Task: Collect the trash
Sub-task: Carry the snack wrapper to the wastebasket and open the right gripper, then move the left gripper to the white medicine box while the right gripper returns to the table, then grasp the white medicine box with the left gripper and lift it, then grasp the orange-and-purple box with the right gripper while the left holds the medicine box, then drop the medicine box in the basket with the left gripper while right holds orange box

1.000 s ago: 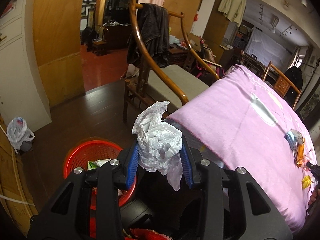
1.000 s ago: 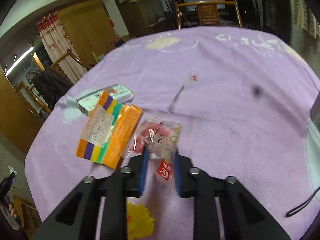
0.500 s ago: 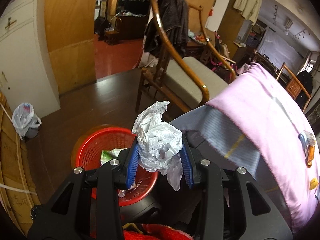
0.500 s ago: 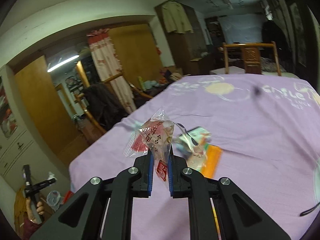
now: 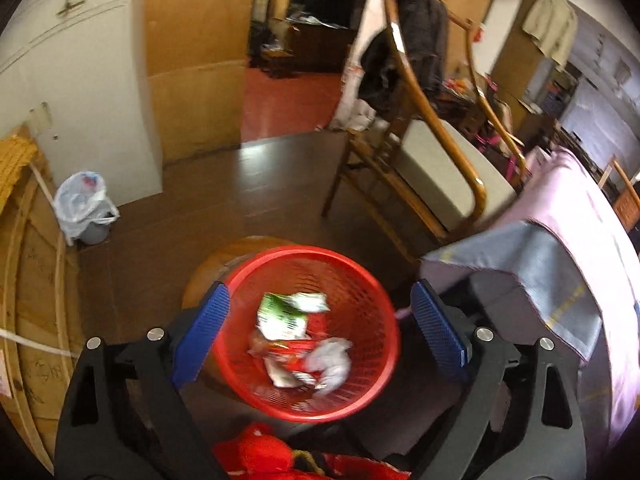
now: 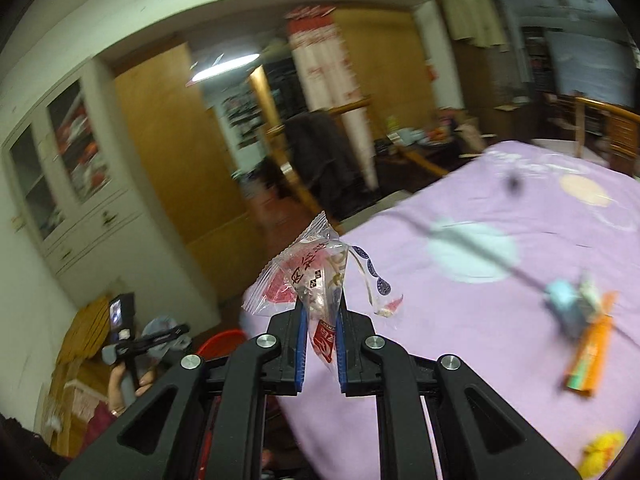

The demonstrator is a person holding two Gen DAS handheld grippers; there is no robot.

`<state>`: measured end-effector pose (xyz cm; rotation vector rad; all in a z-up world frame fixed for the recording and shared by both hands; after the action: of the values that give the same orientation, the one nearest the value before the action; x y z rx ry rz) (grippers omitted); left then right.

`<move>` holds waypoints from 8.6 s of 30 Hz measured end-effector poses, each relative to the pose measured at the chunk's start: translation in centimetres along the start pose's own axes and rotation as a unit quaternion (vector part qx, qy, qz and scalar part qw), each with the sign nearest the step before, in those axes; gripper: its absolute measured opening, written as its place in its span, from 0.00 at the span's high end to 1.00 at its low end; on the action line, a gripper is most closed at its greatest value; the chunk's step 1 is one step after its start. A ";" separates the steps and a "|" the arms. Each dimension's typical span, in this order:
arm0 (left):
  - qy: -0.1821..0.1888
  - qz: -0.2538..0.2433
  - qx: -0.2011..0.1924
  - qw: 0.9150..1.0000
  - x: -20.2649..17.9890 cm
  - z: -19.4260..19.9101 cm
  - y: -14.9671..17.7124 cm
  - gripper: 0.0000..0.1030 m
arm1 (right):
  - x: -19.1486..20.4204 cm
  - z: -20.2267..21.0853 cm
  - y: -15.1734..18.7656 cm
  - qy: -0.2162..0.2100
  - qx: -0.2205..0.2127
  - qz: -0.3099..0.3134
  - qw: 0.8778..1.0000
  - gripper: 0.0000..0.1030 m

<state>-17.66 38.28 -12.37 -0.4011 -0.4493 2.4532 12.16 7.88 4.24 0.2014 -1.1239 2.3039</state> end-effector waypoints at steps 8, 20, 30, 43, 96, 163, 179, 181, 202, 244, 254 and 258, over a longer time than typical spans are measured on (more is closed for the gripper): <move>-0.042 0.042 -0.031 0.998 4.4 1.3 -1.0 0.09 | 10.0 -9.2 -1.1 -0.072 0.096 0.084 0.989 0.88; -0.068 0.064 -0.047 0.995 7.5 1.2 -1.9 0.08 | 21.2 -23.7 0.3 -0.144 0.244 0.167 0.944 0.56; -0.065 0.061 -0.043 0.995 7.5 1.2 -1.9 0.08 | 20.1 -25.3 0.3 -0.124 0.249 0.138 0.951 0.47; -0.032 -0.010 -0.062 0.998 0.6 4.2 -1.0 0.08 | 12.5 -16.6 -0.4 -0.086 0.154 0.074 0.982 0.39; 0.118 -0.531 -0.002 0.839 -63.8 1.0 16.4 0.06 | -30.6 11.7 13.1 0.183 -0.052 -0.295 0.937 0.12; 0.029 -0.293 0.087 0.952 -64.4 -11.6 -0.7 0.06 | -31.9 10.0 13.3 0.175 -0.016 -0.316 0.932 0.12; 0.087 -0.410 0.047 0.907 -65.9 -9.4 2.3 0.35 | -31.3 9.7 13.1 0.190 -0.009 -0.295 0.936 0.14; 0.085 -0.398 0.061 0.911 -65.9 -10.4 1.7 0.27 | -31.4 9.6 13.0 0.188 -0.007 -0.295 0.937 0.14; 0.204 -0.373 0.008 0.905 -57.8 -1.0 3.5 0.47 | -28.8 7.6 12.1 0.132 0.017 -0.246 0.960 0.21; 0.194 -0.354 -0.035 0.914 -46.0 6.3 4.0 0.48 | -23.7 8.9 8.4 0.092 -0.054 -0.191 0.976 0.56; 0.150 -0.302 -0.069 0.939 -34.1 9.5 2.7 0.48 | -20.4 9.0 8.3 0.068 -0.072 -0.180 0.979 0.56; 0.128 -0.266 -0.070 0.953 -28.6 9.2 2.0 0.48 | -18.1 8.2 7.5 0.062 -0.065 -0.160 0.983 0.56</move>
<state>-0.18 17.21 0.17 -0.5665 -0.5406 1.8255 22.27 -9.66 -2.26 0.1720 -1.0869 1.9280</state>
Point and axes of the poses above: each gripper's, at about its wrist camera, not at the fingertips, and z roughly against the way its jaws point, x to its left, y to its underside, the point moved 2 cm from there along -z, roughly the way its jaws point, and after that the axes turned 15 degrees about x, right-handed, at the moved point
